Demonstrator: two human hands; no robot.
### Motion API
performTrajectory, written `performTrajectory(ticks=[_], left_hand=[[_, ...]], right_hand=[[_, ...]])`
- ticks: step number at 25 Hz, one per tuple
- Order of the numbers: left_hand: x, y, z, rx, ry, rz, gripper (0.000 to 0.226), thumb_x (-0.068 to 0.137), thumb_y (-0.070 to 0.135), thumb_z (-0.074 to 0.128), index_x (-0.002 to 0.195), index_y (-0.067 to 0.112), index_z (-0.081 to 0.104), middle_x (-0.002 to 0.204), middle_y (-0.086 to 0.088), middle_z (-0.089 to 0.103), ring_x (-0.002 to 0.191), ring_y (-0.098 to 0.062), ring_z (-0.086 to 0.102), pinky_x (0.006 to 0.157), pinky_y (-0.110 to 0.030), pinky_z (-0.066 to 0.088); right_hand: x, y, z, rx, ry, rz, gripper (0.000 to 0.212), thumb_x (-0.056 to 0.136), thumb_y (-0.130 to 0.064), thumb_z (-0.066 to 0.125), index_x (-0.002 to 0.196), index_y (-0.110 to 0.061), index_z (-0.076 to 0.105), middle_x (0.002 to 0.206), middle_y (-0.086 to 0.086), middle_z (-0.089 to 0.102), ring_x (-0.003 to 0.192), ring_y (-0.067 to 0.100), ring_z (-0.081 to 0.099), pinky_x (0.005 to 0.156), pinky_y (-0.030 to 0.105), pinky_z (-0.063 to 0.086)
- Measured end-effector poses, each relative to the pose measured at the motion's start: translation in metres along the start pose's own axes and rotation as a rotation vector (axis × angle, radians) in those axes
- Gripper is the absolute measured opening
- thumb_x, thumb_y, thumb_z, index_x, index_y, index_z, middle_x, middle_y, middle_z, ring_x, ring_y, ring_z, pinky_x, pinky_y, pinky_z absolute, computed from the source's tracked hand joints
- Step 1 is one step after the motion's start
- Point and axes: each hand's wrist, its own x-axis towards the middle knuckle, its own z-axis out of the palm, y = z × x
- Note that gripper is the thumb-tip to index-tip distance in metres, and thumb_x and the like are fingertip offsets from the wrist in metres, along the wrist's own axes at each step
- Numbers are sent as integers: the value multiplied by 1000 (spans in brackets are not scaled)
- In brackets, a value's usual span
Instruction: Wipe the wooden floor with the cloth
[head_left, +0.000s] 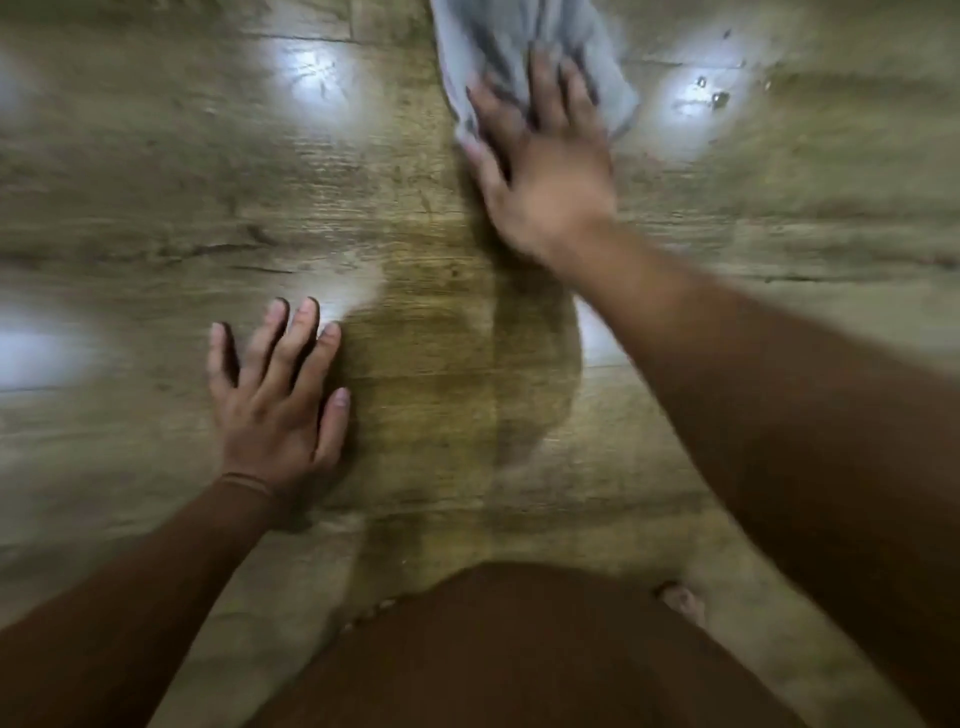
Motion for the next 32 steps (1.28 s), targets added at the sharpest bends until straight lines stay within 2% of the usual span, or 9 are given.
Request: performTrajectory(ticks=[3,6,11,14,16,20,24,29,32], left_hand=[[0,1,3,52,-29,13,57,94,38,45,140,5,53,154,-17,43,145,-36,33,115,-69,15],[-1,1,2,73,-43,-10,57,94,41,44,139,6,52,154,-17,42,145,-37,33,115,-69,15],[2,1,0,64,-77,-25,57,93,39,45,141,7,50,155,-17,40,146,-37,31,116,-68,14],[3,2,3,41,-47,-14,56,93,38,46,139,7,52,154,-17,43,145,-37,33,115,-69,17],[4,3,1,30,-49,-11,54,93,37,46,136,5,56,152,-18,45,144,-37,36,114,-69,19],[29,51,-12,-18,4,-181,46,95,39,44,119,2,58,132,-24,55,127,-43,45,107,-77,23],[114,137,11,-139,81,155,48,96,38,47,135,10,54,151,-15,46,142,-35,38,116,-72,5],[159,146,46,-81,-101,178,58,100,43,36,149,13,40,160,-13,32,150,-31,24,120,-65,6],[157,147,40,-60,-86,193,58,99,43,38,149,13,42,161,-13,30,152,-30,21,122,-61,4]], right_hand=[[-193,-5,36,84,34,69,51,100,-47,41,150,-37,37,166,8,4,151,35,9,113,58,29],[-276,-6,46,106,-194,134,53,97,-47,45,149,-35,40,165,9,4,148,42,15,107,62,35],[-95,28,5,101,-92,139,55,99,-60,23,152,-46,21,166,10,0,150,41,4,120,55,12],[61,56,-29,0,44,133,57,97,-63,19,151,-45,26,162,14,22,147,40,18,117,52,19],[79,65,-30,20,51,156,56,97,-63,20,150,-45,28,160,13,27,147,38,20,117,51,21],[-129,45,31,77,166,281,51,101,-48,37,150,-36,38,165,7,16,151,33,13,118,54,19],[-338,-1,61,168,-20,332,47,92,-45,49,138,-37,52,165,-1,14,146,37,28,113,51,30],[-84,87,8,102,170,242,52,98,-56,28,145,-41,43,164,10,18,148,40,18,119,54,19],[67,153,-38,151,157,320,61,87,-67,21,125,-37,59,142,6,51,133,31,43,105,38,36]])
